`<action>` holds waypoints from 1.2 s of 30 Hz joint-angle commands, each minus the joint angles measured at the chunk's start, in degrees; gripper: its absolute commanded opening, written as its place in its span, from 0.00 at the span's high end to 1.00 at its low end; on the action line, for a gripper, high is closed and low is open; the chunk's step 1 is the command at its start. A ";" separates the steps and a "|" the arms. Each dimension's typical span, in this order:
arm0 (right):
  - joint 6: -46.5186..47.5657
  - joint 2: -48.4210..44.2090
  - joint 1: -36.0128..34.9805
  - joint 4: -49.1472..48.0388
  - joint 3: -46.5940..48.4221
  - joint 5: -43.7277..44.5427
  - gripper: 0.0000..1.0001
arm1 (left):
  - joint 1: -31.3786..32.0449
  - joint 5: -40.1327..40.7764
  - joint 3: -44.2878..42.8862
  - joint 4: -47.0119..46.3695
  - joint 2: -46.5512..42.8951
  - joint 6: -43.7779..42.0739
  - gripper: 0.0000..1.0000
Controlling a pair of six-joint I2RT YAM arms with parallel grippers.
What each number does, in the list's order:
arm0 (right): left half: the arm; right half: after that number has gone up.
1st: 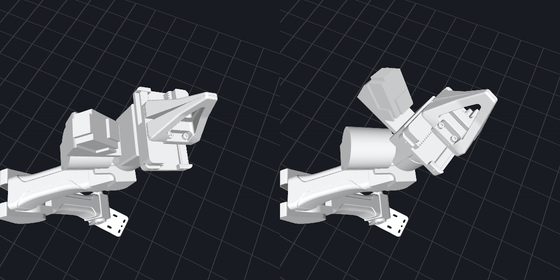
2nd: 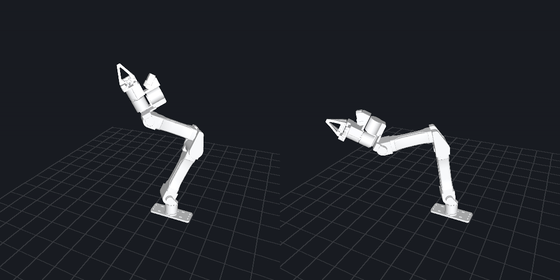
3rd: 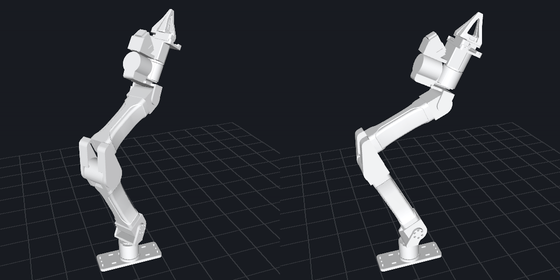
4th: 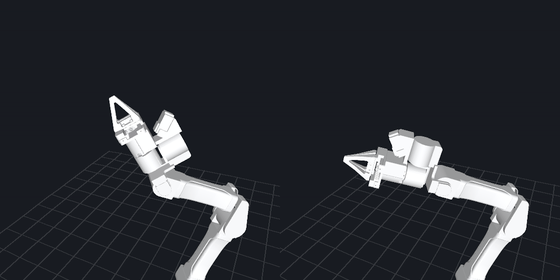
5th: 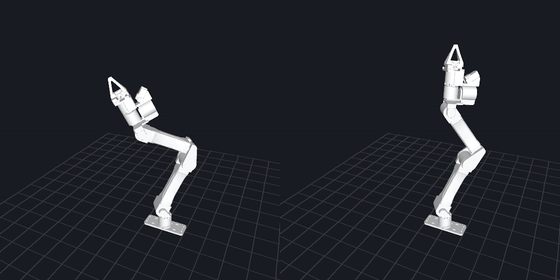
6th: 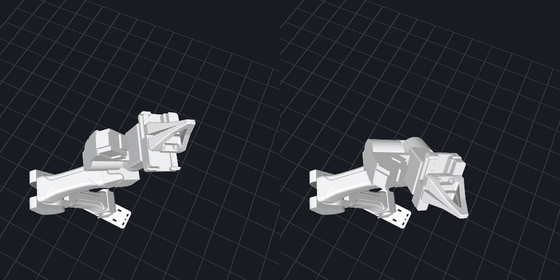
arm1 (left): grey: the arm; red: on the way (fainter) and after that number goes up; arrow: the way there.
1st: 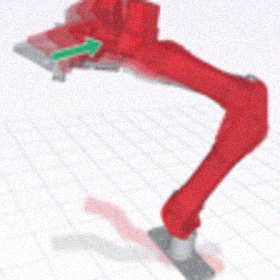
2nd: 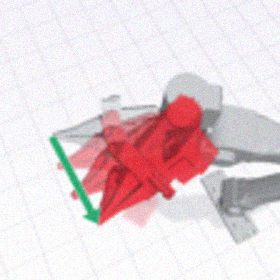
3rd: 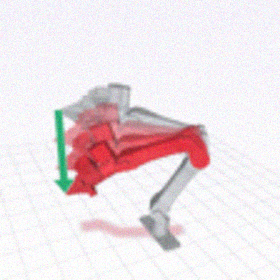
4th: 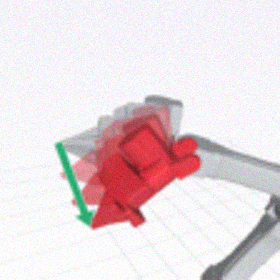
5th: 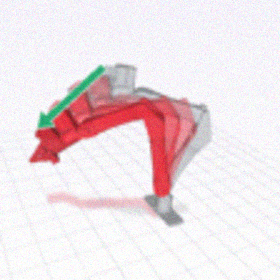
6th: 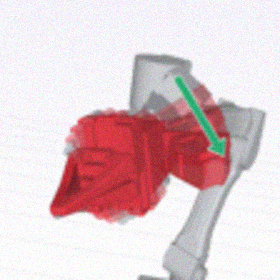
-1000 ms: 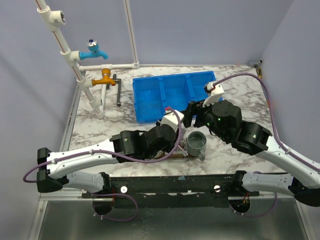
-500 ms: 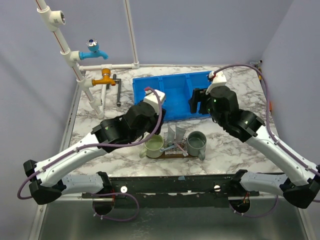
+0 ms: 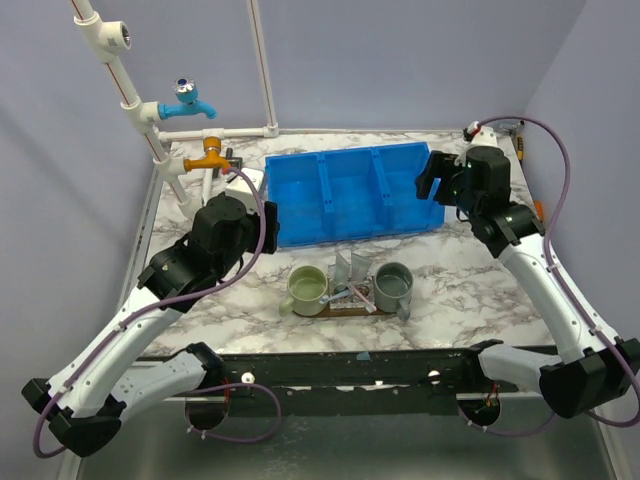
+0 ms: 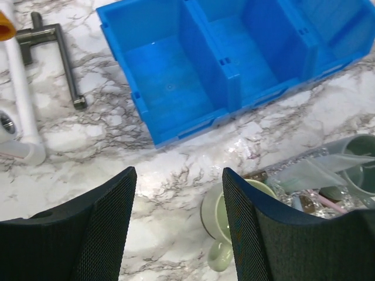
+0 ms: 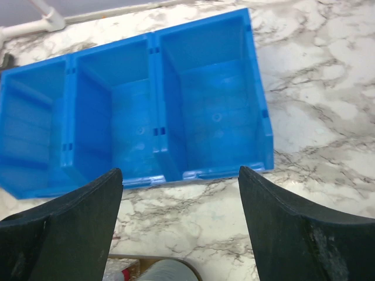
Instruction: Prepare toiletry sets of a toothbrush and toothpaste on the tray
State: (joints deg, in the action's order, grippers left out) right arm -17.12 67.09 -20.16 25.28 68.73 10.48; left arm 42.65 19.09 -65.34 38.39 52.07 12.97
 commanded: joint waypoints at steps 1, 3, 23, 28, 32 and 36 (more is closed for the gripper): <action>-0.95 -1.07 3.55 -2.51 -2.82 -2.87 0.16 | -7.26 -5.01 2.46 -2.92 -1.56 -2.96 0.34; -1.97 -1.72 3.69 -3.08 -4.15 -2.74 0.16 | -10.56 -6.39 3.47 -4.02 -2.12 -3.54 0.33; 0.85 -15.58 3.64 -7.72 -12.67 -5.38 0.00 | -15.69 -8.85 18.67 -17.91 -17.03 -2.69 0.01; 1.09 -17.75 3.67 -8.44 -13.45 -4.78 0.00 | -15.70 -9.10 20.88 -18.39 -19.40 -2.86 0.01; 1.42 -18.14 3.68 -8.09 -13.09 -5.07 0.00 | -15.67 -9.22 21.28 -18.88 -20.69 -3.26 0.01; 1.64 -16.43 3.69 -6.87 -11.80 -6.76 0.00 | -15.67 -8.20 21.87 -18.72 -21.90 -3.26 0.01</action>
State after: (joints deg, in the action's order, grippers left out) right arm -16.80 49.45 -16.49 17.98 55.72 5.43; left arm 27.33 11.16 -44.23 21.47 31.68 10.17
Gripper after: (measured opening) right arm 0.996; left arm 0.988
